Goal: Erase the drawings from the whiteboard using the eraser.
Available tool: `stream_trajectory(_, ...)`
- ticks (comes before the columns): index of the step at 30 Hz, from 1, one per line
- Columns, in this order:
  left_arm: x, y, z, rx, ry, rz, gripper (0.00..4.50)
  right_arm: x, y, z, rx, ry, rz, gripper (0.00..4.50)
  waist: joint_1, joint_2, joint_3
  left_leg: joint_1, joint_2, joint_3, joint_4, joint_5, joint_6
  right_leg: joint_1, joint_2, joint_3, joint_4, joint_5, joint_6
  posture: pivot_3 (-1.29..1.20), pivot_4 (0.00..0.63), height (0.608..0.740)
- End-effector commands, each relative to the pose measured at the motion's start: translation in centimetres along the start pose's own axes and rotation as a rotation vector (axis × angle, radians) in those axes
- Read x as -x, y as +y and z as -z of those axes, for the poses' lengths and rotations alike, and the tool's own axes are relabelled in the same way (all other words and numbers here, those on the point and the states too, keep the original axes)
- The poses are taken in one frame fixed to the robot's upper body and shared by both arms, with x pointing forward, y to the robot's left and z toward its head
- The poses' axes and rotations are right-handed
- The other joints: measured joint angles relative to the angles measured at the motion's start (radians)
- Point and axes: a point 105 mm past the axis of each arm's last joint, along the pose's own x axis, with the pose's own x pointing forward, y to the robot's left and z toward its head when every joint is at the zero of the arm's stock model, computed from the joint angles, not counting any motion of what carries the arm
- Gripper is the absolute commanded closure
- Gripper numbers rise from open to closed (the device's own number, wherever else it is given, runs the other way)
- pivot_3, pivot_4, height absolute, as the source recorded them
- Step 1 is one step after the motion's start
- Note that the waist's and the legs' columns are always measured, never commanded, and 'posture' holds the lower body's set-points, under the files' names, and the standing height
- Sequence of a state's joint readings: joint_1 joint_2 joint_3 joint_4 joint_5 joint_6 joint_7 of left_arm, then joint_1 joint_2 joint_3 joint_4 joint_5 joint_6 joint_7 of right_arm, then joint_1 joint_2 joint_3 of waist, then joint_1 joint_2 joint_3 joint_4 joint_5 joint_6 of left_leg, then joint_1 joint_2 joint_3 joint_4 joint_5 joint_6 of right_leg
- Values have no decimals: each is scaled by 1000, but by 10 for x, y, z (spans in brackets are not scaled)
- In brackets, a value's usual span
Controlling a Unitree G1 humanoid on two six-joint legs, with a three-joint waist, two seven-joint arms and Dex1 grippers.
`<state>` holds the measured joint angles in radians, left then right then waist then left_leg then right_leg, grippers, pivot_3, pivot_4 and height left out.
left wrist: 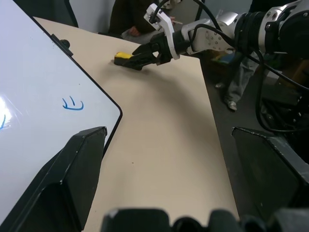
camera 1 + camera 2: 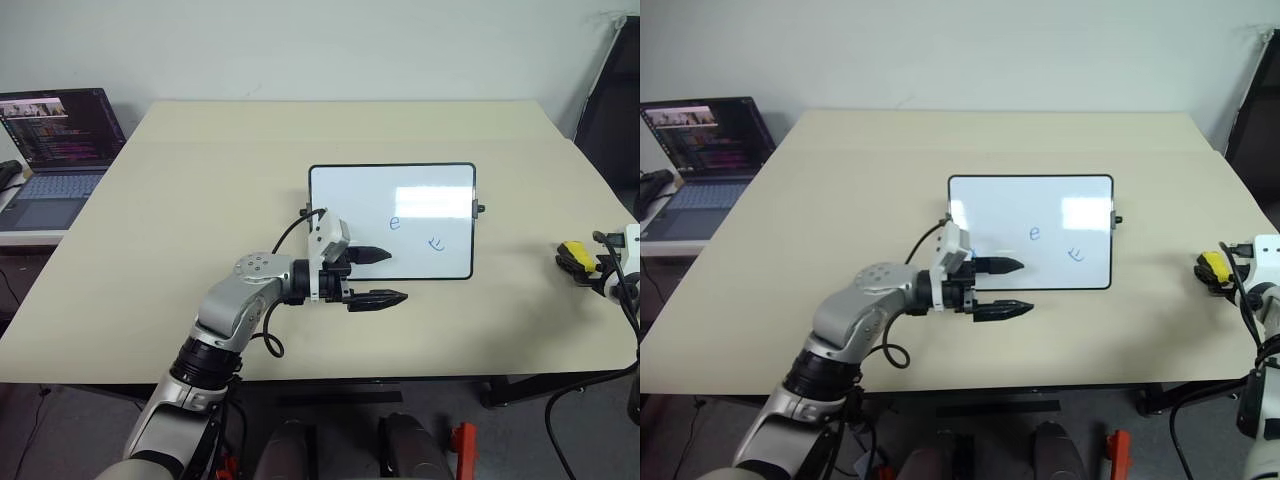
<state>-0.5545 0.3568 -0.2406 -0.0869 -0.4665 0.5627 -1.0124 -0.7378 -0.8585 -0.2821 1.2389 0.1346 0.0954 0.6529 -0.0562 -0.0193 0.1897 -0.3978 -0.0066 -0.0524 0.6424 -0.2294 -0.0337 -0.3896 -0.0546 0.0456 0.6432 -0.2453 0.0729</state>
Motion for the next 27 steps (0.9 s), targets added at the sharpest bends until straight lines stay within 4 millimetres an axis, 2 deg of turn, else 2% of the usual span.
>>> stream_trajectory(1,2,-4,-11,-44,-25,6,0,4,-7,-19,18,-46,15,574,0,0,0,0,0,0,0,0,0,0,0,0,0,0,0,0,150,740)
stream_trajectory(7,3,-4,-13,-48,-24,3,0,2,-4,-16,38,-35,8,2651,0,0,0,0,0,0,0,0,0,0,0,0,0,0,0,0,150,740)
stream_trajectory(8,4,-3,-13,-49,-24,1,0,2,-4,-16,40,-34,7,3132,0,0,0,0,0,0,0,0,0,0,0,0,0,0,0,0,150,740)
stream_trajectory(10,4,-3,-13,-49,-24,-1,0,2,-4,-15,44,-32,6,3621,0,0,0,0,0,0,0,0,0,0,0,0,0,0,0,0,150,740)
stream_trajectory(16,5,-1,-14,-50,-23,-3,0,4,-3,-20,52,-59,-10,3640,0,0,0,0,0,0,0,0,0,0,0,0,0,0,0,0,150,740)
stream_trajectory(20,19,6,-17,-69,-14,-40,0,17,13,-47,102,-170,-171,3640,0,0,0,0,0,0,0,0,0,0,0,0,0,0,0,0,150,740)
stream_trajectory(21,28,10,-19,-75,-12,-62,0,27,25,-63,127,-230,-239,3640,1,0,0,0,0,0,0,0,0,0,0,0,0,0,0,0,150,740)
stream_trajectory(23,49,15,-22,-91,-6,-107,0,62,61,-100,192,-358,-377,3640,2,3,1,-1,0,-1,0,0,0,-1,0,-1,1,0,0,0,150,740)
stream_trajectory(24,55,16,-22,-97,-5,-119,0,75,74,-108,214,-385,-418,3640,0,5,2,-1,1,-2,0,0,0,-1,0,-1,2,0,0,0,150,740)
stream_trajectory(26,87,24,-21,-124,8,-200,0,116,131,-146,307,-523,-578,3640,-8,10,3,0,1,-2,-1,0,0,-2,0,0,3,0,0,0,150,740)
stream_trajectory(27,103,29,-19,-132,11,-250,0,130,158,-157,346,-572,-658,3640,-10,10,3,0,1,-1,-1,0,0,-2,0,0,3,0,1,0,150,740)
